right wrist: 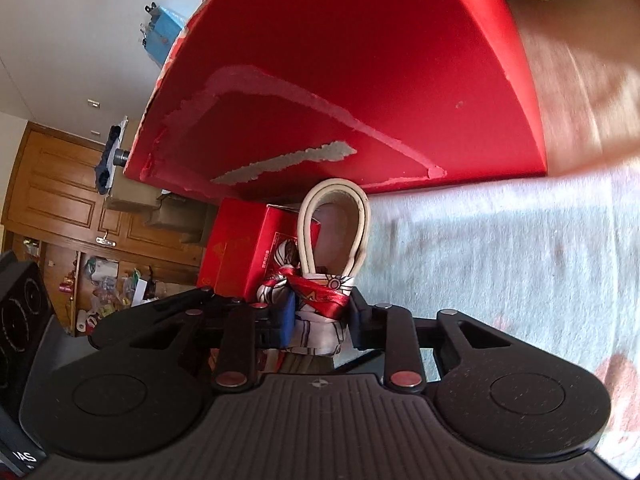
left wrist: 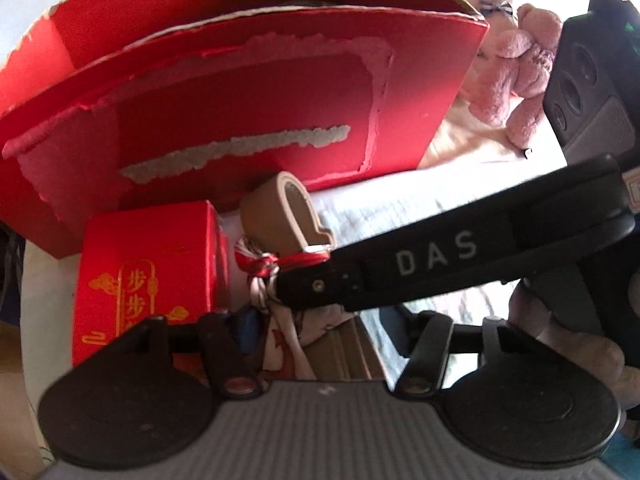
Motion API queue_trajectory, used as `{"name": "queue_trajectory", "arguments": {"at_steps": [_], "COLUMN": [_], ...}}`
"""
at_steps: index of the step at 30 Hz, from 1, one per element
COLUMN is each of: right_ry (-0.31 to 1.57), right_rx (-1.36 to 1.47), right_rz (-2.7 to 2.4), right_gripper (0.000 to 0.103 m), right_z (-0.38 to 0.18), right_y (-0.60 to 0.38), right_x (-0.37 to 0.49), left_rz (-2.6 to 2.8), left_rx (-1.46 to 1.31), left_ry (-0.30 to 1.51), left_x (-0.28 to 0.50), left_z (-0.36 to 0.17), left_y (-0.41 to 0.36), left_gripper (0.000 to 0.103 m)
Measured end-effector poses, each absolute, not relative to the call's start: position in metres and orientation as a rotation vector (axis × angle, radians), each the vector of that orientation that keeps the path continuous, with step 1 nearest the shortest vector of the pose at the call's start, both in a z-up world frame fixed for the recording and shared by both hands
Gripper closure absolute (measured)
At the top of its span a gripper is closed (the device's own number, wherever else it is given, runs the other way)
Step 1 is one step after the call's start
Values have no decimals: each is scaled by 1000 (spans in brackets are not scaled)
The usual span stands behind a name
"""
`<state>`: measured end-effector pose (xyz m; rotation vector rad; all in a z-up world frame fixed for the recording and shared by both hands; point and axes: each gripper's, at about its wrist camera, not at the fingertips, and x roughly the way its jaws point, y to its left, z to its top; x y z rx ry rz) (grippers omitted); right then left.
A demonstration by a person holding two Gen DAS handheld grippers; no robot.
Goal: Organize objects
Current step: 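Lift the figurine with the right gripper and carry it over the box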
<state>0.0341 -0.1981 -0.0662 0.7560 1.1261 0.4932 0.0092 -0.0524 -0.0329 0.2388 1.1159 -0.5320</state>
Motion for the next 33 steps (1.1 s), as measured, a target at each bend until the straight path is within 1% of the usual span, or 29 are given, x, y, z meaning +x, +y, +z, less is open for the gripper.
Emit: {"name": "queue_trajectory", "arguments": {"at_steps": [3, 16, 25, 33], "right_ry": [1126, 1052, 910, 766], "right_rx": [746, 769, 807, 774], "right_rz": [485, 376, 254, 194], "right_gripper": [76, 77, 77, 77], "right_z": [-63, -47, -24, 12], "right_y": [-199, -244, -296, -317], "right_x": [31, -1, -35, -47], "left_rz": [-533, -670, -802, -876], "left_rx": [250, 318, 347, 376], "left_ry": [1119, 1072, 994, 846], "left_x": [10, -5, -16, -22], "left_z": [-31, -13, 17, 54], "left_y": [-53, -90, -133, -167], "left_gripper": [51, 51, 51, 51]}}
